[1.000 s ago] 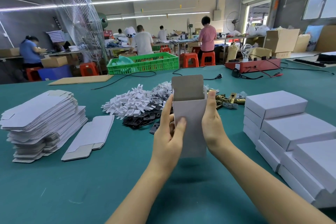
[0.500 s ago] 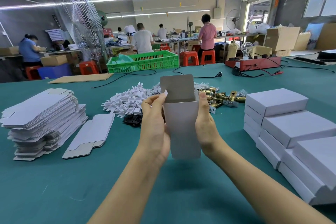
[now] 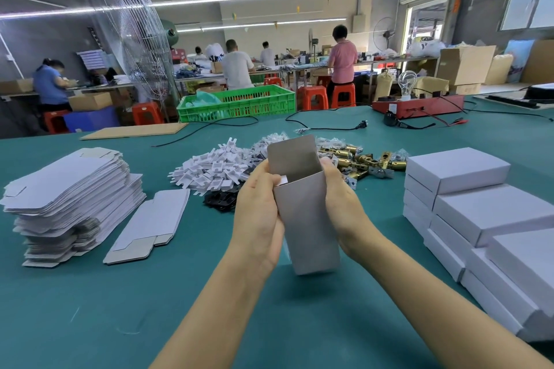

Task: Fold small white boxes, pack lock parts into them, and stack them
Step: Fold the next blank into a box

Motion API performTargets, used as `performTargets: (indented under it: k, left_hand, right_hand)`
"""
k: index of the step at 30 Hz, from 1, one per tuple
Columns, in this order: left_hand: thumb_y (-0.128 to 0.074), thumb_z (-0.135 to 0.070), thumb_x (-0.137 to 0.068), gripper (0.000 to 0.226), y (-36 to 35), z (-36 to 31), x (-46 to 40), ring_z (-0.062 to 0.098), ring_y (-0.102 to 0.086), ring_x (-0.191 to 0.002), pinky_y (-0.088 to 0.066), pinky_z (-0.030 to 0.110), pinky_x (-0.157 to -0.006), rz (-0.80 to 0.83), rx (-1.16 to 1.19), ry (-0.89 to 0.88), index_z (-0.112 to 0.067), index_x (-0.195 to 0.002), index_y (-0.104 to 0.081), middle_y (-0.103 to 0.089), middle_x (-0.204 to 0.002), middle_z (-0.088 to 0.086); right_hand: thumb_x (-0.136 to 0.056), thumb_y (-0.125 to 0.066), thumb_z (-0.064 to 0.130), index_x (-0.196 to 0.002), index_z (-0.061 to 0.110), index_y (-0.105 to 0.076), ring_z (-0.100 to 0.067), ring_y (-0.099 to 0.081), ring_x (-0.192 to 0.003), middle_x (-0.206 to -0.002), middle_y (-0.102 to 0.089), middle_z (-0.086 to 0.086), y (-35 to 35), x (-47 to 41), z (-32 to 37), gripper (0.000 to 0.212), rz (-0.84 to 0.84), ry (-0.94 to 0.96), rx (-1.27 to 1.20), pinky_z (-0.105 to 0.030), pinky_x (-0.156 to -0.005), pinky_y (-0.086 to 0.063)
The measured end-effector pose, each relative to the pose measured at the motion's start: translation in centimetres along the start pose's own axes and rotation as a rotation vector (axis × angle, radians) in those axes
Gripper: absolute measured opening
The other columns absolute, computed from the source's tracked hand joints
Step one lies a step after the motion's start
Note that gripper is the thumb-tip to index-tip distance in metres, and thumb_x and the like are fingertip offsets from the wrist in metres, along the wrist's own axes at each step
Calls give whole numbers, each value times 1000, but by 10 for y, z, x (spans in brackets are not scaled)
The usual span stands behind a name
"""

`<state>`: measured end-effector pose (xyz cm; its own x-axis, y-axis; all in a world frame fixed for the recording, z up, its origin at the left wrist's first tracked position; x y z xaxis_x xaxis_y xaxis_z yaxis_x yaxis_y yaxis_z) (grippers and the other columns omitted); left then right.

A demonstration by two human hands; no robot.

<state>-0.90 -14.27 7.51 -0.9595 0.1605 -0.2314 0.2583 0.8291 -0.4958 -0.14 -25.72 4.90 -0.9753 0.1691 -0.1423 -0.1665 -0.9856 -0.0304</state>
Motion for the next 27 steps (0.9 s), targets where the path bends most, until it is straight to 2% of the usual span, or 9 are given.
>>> performTargets:
  k: [2, 4, 8, 10, 13, 17, 21, 23, 27]
  left_hand:
    - [-32, 5, -92, 49, 1, 0, 0, 14, -71, -80, -59, 25, -68, -7, 6, -1, -17, -89, -76, -76, -96, 8]
    - [-33, 3, -93, 51, 2, -1, 0, 14, -70, -80, -59, 25, -69, -13, 5, -1, -21, -86, -78, -76, -98, 7]
    - [-33, 4, -93, 46, 0, -1, 0, 14, -71, -79, -57, 24, -66, -2, 17, 9, -15, -97, -75, -76, -99, 8]
    - [-31, 5, -94, 43, -3, 0, 1, 14, -72, -80, -57, 24, -65, 17, 29, 16, -10, -106, -70, -75, -99, 8]
    - [-30, 5, -96, 44, -5, -1, 2, 12, -71, -79, -56, 22, -64, 15, 42, 12, -12, -112, -68, -75, -99, 7]
    - [-35, 6, -96, 51, -4, -2, 2, 12, -70, -72, -54, 21, -58, -31, 84, 5, -26, -94, -75, -75, -97, 8]
    - [-35, 8, -96, 45, -2, -2, 1, 10, -66, -62, -52, 20, -53, -63, 119, 12, -21, -97, -70, -73, -89, 9]
    - [-35, 8, -96, 42, -1, -1, 0, 11, -67, -64, -53, 20, -54, -53, 112, 7, -17, -97, -69, -74, -86, 8]
    - [-38, 6, -97, 34, -2, 2, -1, 10, -67, -67, -54, 20, -58, -27, 81, 0, -11, -100, -67, -74, -83, 5]
  right_hand:
    - [-96, -33, 58, -100, 33, -71, -10, -69, -92, -97, -75, 4, 0, 0, 5, 46, 33, -28, -41, -30, -77, -51]
    - [-96, -34, 56, -87, 35, -75, -9, -70, -84, -91, -75, 4, -1, 1, 7, 47, 89, -22, -90, -26, -70, -51]
    - [-97, -37, 52, -86, 35, -76, -13, -70, -85, -96, -75, -1, -1, 4, 9, 44, 149, -11, -215, -30, -75, -53]
    - [-97, -40, 46, -84, 32, -75, -12, -70, -82, -95, -75, 0, 1, 4, 10, 40, 148, -11, -252, -27, -71, -53]
    - [-98, -39, 31, -95, 27, -66, -14, -67, -84, -99, -73, 0, 1, 4, 14, 28, 107, 63, -259, -27, -71, -53]
    - [-99, -38, 14, -93, 39, -62, -15, -61, -91, -105, -69, 1, -2, 6, 21, 35, 6, 236, -236, -36, -80, -49]
    - [-99, -36, 5, -87, 41, -63, -14, -61, -86, -92, -69, 6, -5, 7, 23, 47, -36, 326, -257, -39, -80, -49]
    - [-99, -35, 4, -89, 40, -62, -14, -62, -85, -91, -68, 5, -3, 6, 22, 46, -41, 334, -259, -39, -80, -50]
    - [-99, -34, 1, -97, 28, -60, -9, -61, -82, -89, -67, 6, 0, 6, 24, 37, -51, 348, -264, -29, -75, -51]
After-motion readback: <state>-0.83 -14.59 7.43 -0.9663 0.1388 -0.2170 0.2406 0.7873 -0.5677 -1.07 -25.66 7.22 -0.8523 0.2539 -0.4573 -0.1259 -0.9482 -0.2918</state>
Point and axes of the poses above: each hand's wrist, its own x-axis away from the middle knuckle, its own y-axis out of the back of the hand, z = x × y, the point moved 2 cm from there along -x, towards the middle knuckle
